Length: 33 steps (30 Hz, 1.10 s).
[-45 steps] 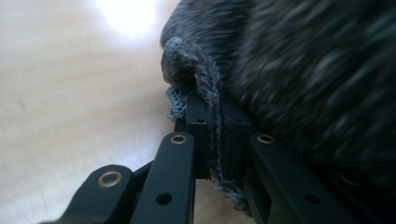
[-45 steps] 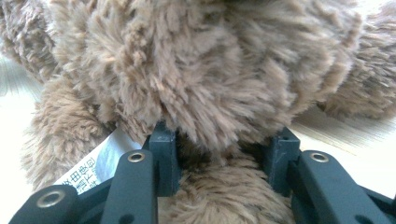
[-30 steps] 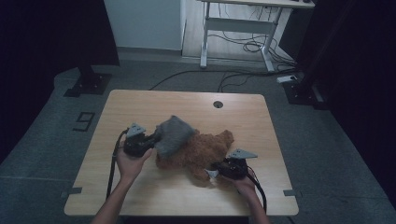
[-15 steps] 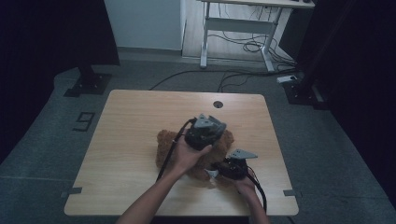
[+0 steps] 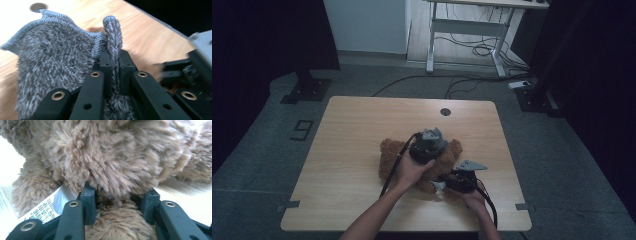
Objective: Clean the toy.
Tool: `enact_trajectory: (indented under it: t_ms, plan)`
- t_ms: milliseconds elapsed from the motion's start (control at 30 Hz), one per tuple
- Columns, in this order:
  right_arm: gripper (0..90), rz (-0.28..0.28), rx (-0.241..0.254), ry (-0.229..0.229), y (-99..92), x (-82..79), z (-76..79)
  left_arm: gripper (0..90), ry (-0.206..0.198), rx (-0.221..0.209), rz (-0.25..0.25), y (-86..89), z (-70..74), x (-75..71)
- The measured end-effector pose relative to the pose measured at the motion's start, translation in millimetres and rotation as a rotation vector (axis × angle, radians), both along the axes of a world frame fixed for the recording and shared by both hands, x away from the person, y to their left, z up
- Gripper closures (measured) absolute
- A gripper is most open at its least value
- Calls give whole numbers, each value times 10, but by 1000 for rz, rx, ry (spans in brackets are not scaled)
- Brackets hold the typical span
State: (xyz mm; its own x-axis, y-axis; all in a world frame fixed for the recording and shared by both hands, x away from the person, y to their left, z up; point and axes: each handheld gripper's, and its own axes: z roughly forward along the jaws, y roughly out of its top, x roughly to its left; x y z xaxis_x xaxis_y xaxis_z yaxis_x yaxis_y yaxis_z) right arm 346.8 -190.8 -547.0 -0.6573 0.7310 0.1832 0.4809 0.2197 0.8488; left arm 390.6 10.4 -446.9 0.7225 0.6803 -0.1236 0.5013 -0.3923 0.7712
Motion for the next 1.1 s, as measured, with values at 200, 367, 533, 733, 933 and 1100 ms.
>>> enact_trajectory:
  t_ms: [200, 367, 533, 733, 933, 1100]
  plan:
    - [579, 5, -6, -6, 2, -4, -1, 839, -57, -69, 96, 595, -60, -184]
    - [579, 1, -10, -7, 16, -17, 2, 840, -85, -72, 145, 985, -49, -317]
    - [579, 2, -7, -7, 13, -14, 0, 841, -63, -86, 226, 1374, -99, -364]
    - [580, 0, -3, -4, 10, -10, -4, 844, 20, -67, 290, 1722, -374, -368]
    - [583, -5, 3, 0, 8, -2, -8, 841, 110, -73, 305, 1803, -680, -310]
    - [586, -18, -4, -6, 23, 59, -10, 840, 101, -81, 309, 1729, -631, -205]
